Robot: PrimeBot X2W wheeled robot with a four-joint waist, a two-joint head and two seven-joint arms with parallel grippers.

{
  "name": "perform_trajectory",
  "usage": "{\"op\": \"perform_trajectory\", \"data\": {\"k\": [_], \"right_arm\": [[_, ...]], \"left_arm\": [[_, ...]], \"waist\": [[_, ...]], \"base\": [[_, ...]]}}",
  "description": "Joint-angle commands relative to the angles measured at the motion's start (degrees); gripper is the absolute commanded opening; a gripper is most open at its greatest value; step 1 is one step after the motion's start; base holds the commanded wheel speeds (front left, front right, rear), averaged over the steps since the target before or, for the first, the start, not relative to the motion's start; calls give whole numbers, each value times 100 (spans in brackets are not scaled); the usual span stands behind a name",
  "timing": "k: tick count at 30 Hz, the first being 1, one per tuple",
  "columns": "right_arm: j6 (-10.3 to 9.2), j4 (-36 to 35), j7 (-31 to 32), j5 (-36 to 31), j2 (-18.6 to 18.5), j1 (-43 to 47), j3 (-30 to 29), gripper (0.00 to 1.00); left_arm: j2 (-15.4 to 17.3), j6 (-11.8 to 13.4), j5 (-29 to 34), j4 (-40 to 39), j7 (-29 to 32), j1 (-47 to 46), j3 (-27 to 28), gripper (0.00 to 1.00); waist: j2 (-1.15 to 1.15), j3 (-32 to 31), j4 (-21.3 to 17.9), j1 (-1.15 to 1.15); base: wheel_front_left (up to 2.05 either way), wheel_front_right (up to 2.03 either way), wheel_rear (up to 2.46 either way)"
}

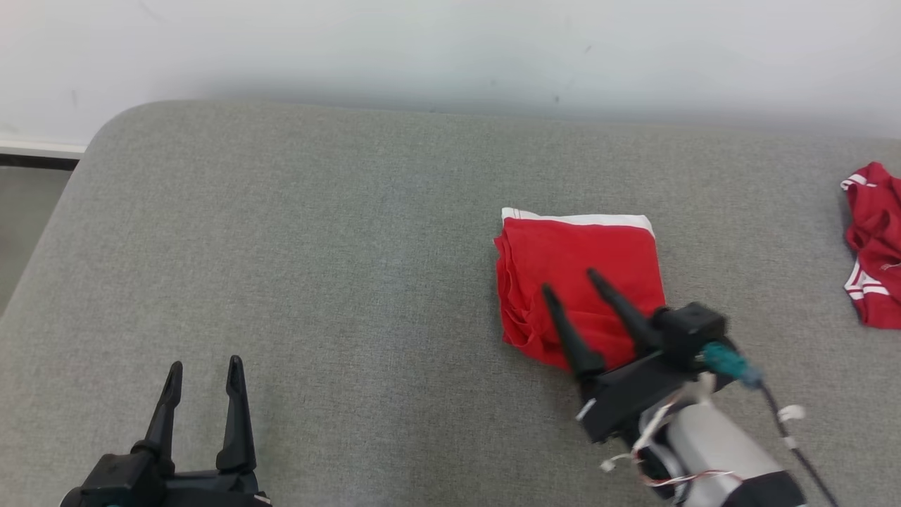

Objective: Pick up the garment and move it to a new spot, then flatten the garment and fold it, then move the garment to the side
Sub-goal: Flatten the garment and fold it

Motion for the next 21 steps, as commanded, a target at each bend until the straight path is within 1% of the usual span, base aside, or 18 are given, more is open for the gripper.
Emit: {"op": "perform_trajectory", "data": {"k": [1, 3, 4, 5, 8, 11, 12, 13, 14, 17, 21], "right_arm": [[-17, -128, -60, 73, -159, 60, -90, 100], [-17, -328, -96, 100, -321, 140, -247, 100], [-17, -483, -123, 139, -473, 219, -460, 100], [-17, -521, -132, 157, -531, 263, -602, 100], [-17, -557, -133, 150, -638, 382, -985, 100], [-17, -440, -134, 79, -702, 489, -1381, 100], [-17, -365, -133, 44, -724, 510, -1488, 91], [-17, -276, -134, 14, -730, 507, -1577, 14], [-17, -191, -134, 0, -715, 493, -1665, 0], [-17, 172, -135, -160, -744, 381, -1797, 0], [-17, 692, -136, -386, -685, 171, -1734, 0]], "left_arm": [[-7, 7, 71, 0, -15, 21, 18, 100], [-7, 7, 83, -2, -15, 41, 29, 100], [-8, 7, 93, -2, -15, 48, 19, 100], [-9, 7, 86, -4, -15, 51, 12, 100], [-9, 7, 111, -8, -15, 41, -16, 100], [-3, 7, 190, -11, -15, 32, -90, 100], [-1, 7, 205, -6, -15, 20, -118, 100], [2, 7, 224, 3, -15, 0, -131, 100], [4, 7, 239, 7, -15, -20, -164, 100], [33, 7, 252, 32, -15, -87, -224, 100], [68, 7, 227, 76, -15, -172, -330, 100]], "waist": [[0, -37, -41, 0], [0, -69, -75, 0], [0, -93, -98, 0], [0, -102, -109, 0], [0, -125, -118, 0], [0, -126, -100, 0], [0, -126, -86, 0], [0, -126, -70, 0], [0, -125, -59, 0], [0, -110, -13, 0], [0, -58, 89, 0]], "base": [[0, 0, 0], [0, 0, 0], [0, 0, 0], [0, 0, 0], [0, 0, 0], [0, 0, 0], [0, 0, 0], [0, 0, 0], [0, 0, 0], [0, 0, 0], [0, 0, 0]]}}
